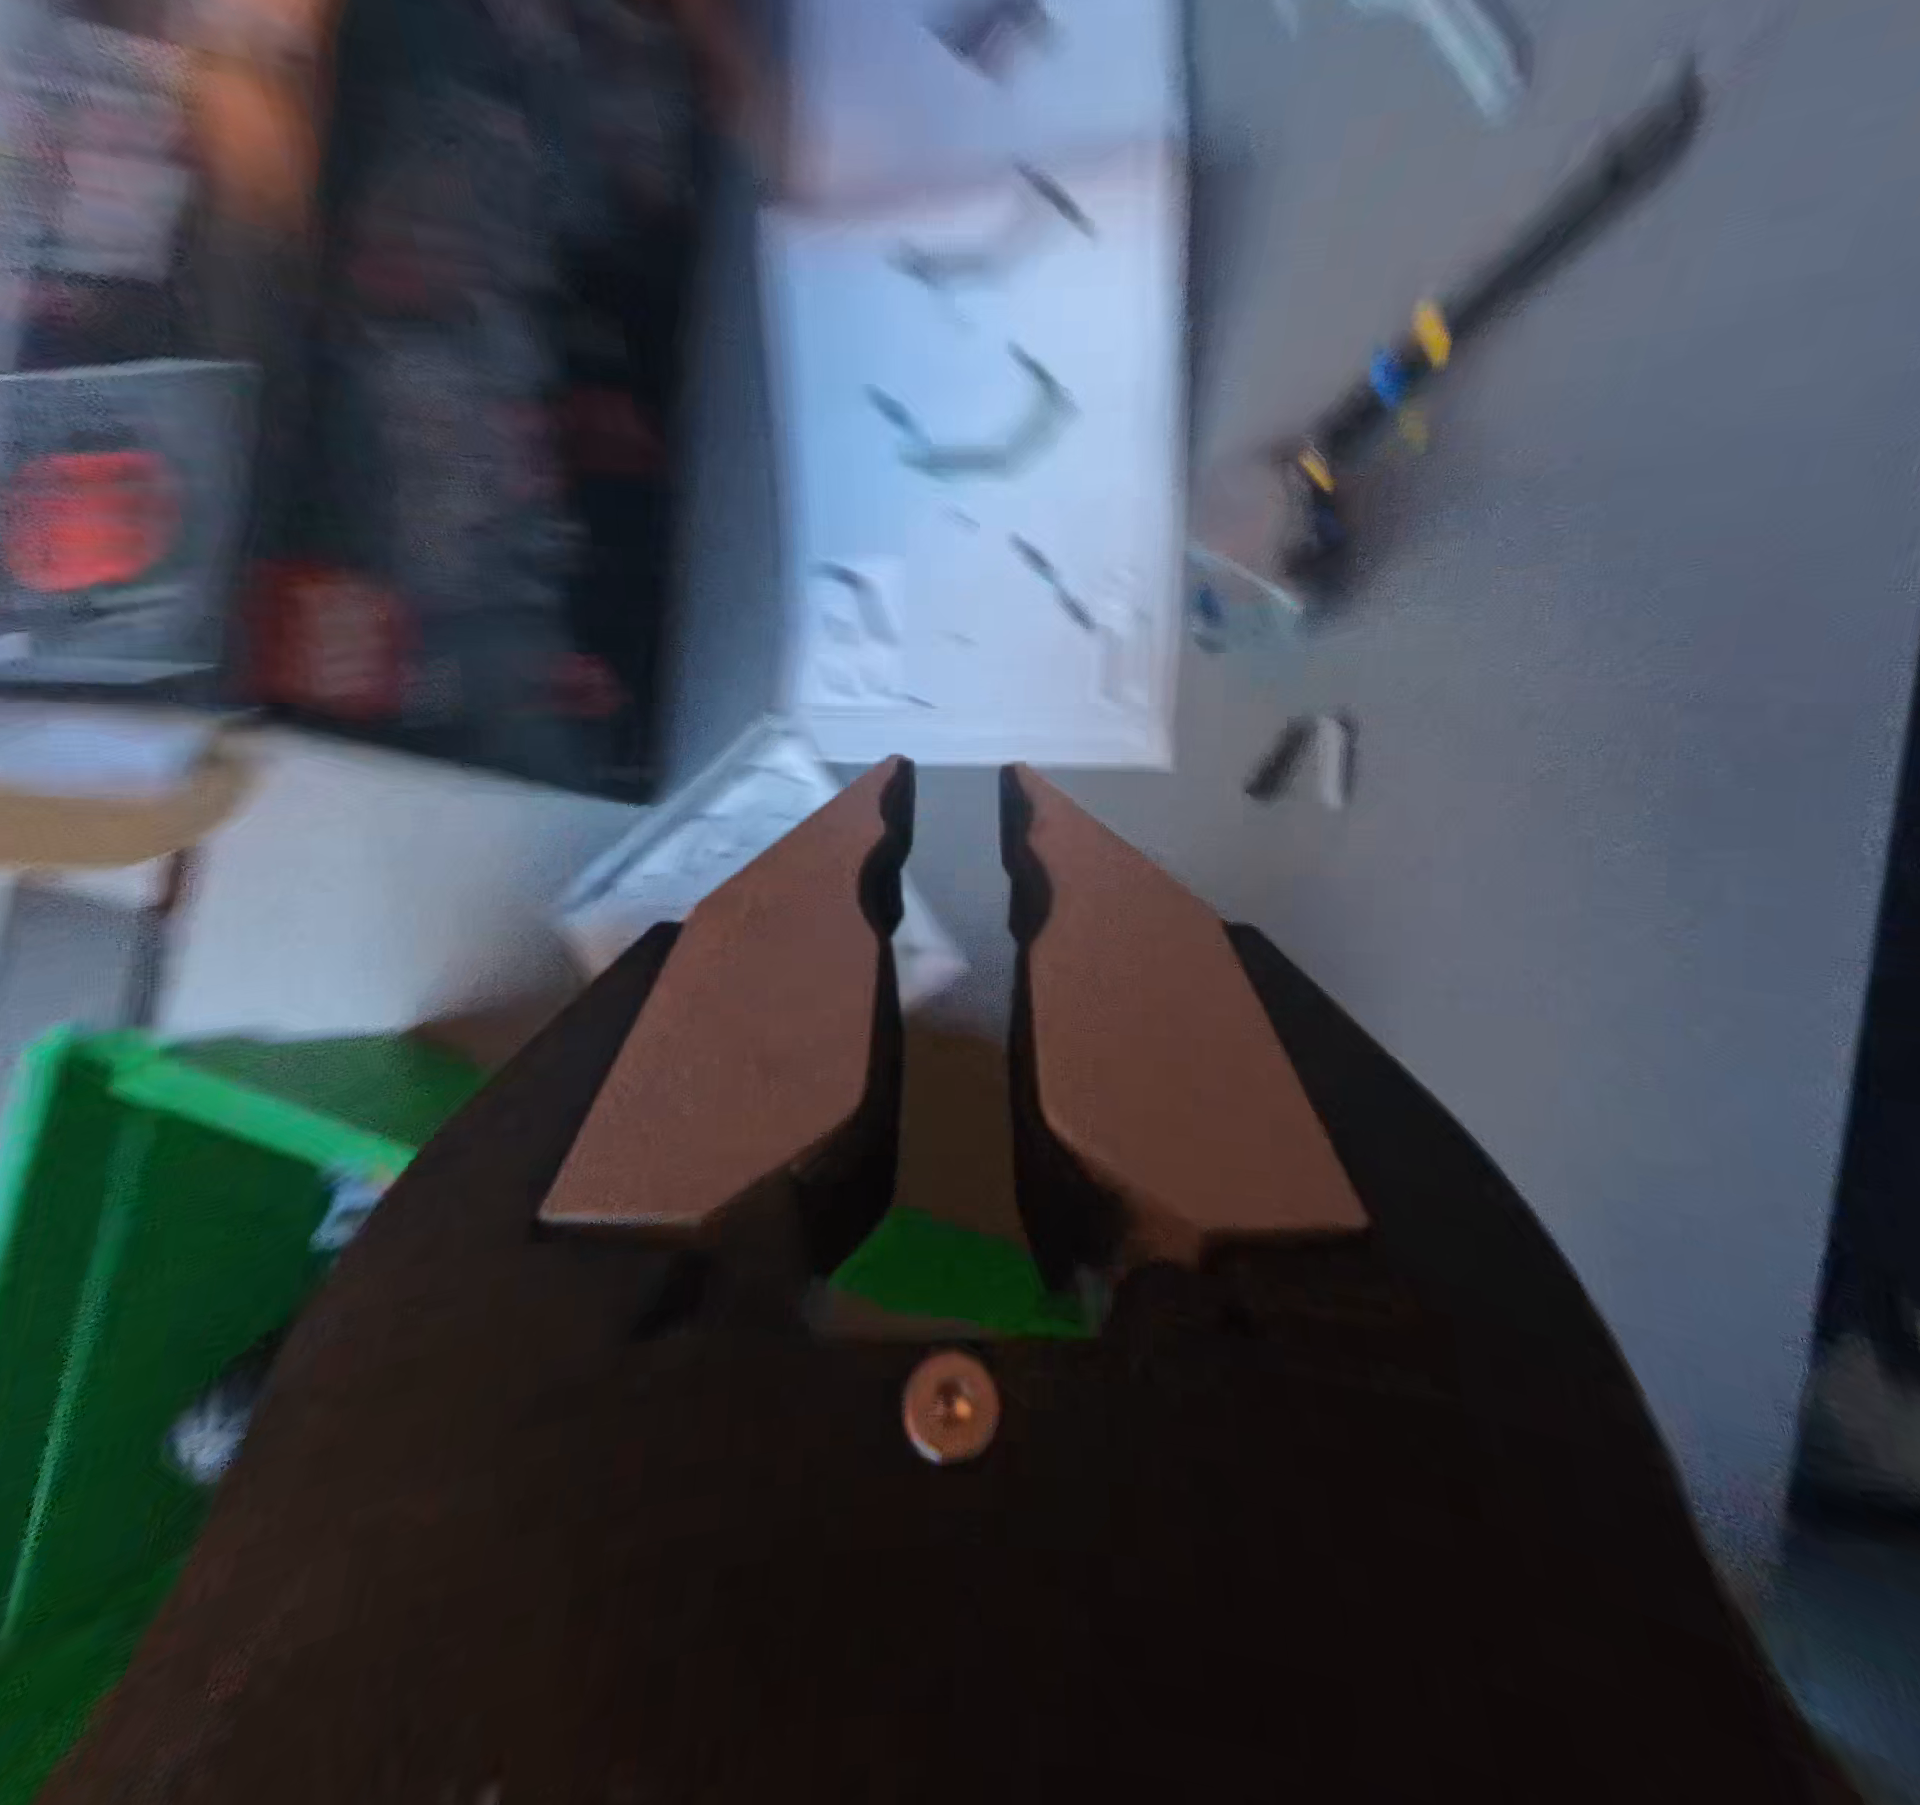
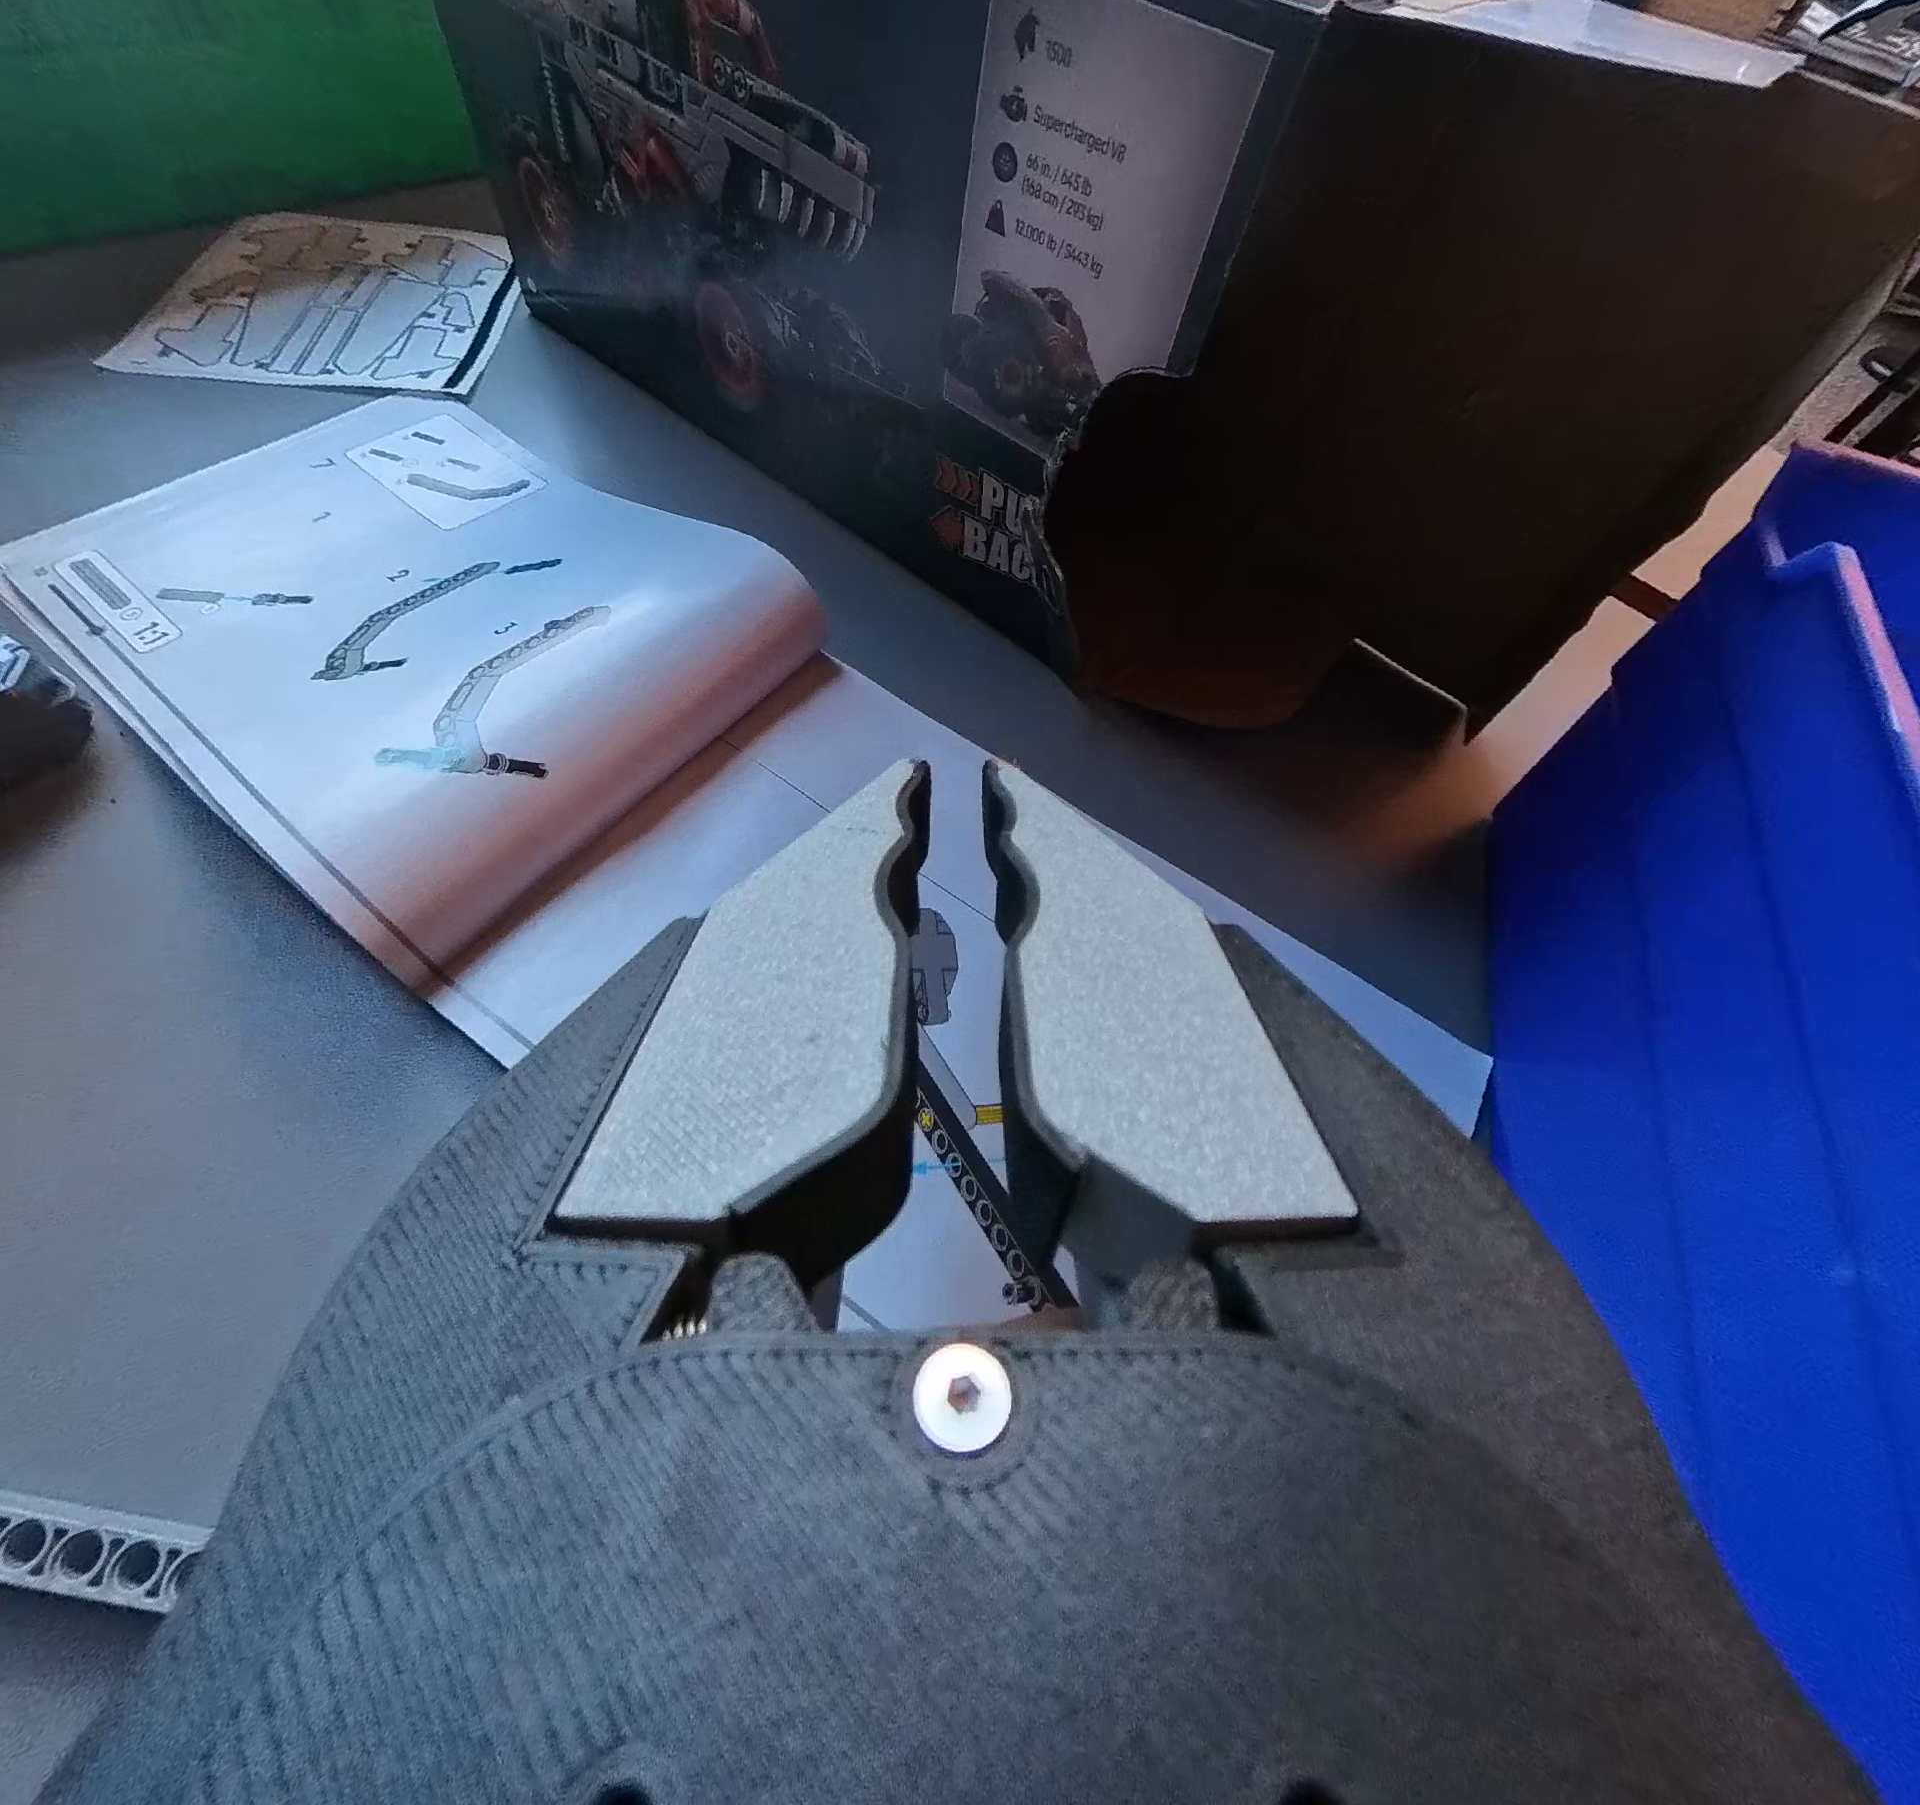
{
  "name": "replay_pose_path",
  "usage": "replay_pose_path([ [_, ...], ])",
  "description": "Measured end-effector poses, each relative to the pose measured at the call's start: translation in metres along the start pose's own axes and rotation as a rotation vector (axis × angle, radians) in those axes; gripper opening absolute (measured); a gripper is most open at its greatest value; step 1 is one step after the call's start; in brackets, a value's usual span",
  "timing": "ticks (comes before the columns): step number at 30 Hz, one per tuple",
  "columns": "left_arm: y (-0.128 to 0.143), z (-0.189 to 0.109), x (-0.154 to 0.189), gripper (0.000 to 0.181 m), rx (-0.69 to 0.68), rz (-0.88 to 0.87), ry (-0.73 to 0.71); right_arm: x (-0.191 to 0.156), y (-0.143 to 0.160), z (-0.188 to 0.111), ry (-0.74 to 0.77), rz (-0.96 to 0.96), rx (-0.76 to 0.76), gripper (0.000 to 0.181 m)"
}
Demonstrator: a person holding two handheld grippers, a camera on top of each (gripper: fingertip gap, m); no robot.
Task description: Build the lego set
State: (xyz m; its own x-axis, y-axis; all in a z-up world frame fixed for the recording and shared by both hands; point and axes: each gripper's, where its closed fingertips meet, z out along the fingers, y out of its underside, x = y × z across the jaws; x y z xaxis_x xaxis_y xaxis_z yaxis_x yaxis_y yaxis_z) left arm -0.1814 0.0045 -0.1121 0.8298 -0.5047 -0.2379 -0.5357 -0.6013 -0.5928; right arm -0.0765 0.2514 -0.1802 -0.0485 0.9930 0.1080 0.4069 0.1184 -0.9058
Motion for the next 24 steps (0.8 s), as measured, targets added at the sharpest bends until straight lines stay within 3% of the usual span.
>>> replay_pose_path([
  [1,-0.011,-0.026,-0.031,0.014,0.106,-0.083,-0.085,0.0,0.0,0.0,-0.002,0.0,0.0,0.008],
  [4,-0.005,-0.111,-0.127,0.012,0.397,-0.356,-0.353,-0.001,0.001,0.0,-0.011,-0.001,-0.004,0.008],
  [7,0.037,-0.135,-0.171,0.016,0.421,-0.506,-0.38,-0.001,0.002,0.0,-0.013,0.003,-0.01,0.009],
  [9,0.041,-0.124,-0.175,0.02,0.474,-0.583,-0.248,0.005,0.004,-0.002,0.014,-0.007,-0.014,0.009],
  [11,0.052,-0.097,-0.175,0.028,0.397,-0.615,-0.157,0.011,0.004,-0.005,0.029,0.013,-0.007,0.009],
  [15,0.083,-0.064,-0.194,0.03,0.2,-0.583,-0.273,0.023,0.001,-0.01,0.044,0.089,0.035,0.011],
  [24,0.146,0.015,-0.19,0.039,-0.13,-0.578,-0.238,0.029,0.003,-0.013,0.075,0.092,0.029,0.011],
])
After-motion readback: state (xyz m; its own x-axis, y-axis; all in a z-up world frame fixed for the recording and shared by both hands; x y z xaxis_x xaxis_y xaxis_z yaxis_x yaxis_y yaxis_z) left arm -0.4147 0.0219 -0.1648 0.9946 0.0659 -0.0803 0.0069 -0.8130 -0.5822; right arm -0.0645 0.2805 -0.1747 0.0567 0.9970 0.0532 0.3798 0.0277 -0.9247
